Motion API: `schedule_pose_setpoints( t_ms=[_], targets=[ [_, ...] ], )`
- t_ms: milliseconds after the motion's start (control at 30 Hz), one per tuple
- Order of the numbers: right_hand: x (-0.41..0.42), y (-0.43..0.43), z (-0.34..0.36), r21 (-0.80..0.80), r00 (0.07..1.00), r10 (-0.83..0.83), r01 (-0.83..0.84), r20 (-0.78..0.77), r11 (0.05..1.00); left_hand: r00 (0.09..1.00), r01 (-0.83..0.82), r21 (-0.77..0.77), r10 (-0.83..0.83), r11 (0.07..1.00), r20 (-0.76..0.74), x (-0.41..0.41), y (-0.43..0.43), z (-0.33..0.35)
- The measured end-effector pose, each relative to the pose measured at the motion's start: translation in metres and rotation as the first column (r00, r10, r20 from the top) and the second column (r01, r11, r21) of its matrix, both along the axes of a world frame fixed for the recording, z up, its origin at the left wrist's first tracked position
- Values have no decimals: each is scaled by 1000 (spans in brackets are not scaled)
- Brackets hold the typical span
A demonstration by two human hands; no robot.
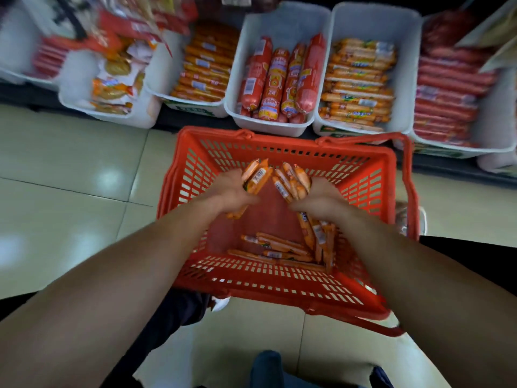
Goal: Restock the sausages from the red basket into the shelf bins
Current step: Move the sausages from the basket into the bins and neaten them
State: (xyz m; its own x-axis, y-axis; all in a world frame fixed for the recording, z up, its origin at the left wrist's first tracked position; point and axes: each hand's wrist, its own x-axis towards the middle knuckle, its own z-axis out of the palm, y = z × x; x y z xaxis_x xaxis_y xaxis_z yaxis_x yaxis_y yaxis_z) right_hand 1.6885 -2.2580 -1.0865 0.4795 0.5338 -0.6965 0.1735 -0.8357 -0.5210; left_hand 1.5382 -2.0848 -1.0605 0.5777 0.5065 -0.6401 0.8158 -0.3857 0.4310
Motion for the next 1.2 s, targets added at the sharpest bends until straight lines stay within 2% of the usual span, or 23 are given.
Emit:
schedule_pose_setpoints(
  t_ms=[200,367,467,567,900,1067,1200],
  targets=[
    [24,2,126,124,966,130,-160,223,979,988,90,193,-112,977,109,1,8,118],
    [70,-13,219,47,873,273,-318,405,947,969,171,260,-209,950,129,11,9,183],
    [103,-18,239,-16,820,328,-364,468,931,958,185,264,-233,947,166,21,5,197],
    [131,-19,228,-70,793,361,-377,490,924,954,146,195,-190,970,231,33,0,184],
    [218,42,136,-28,837,309,-333,452,943,976,101,123,-122,987,178,72,22,125],
    [240,70,86,-19,821,301,-335,486,942,971,5,151,-40,989,234,88,31,116],
    [239,62,44,-33,868,314,-327,383,944,970,-41,145,5,989,244,95,32,109]
  ],
)
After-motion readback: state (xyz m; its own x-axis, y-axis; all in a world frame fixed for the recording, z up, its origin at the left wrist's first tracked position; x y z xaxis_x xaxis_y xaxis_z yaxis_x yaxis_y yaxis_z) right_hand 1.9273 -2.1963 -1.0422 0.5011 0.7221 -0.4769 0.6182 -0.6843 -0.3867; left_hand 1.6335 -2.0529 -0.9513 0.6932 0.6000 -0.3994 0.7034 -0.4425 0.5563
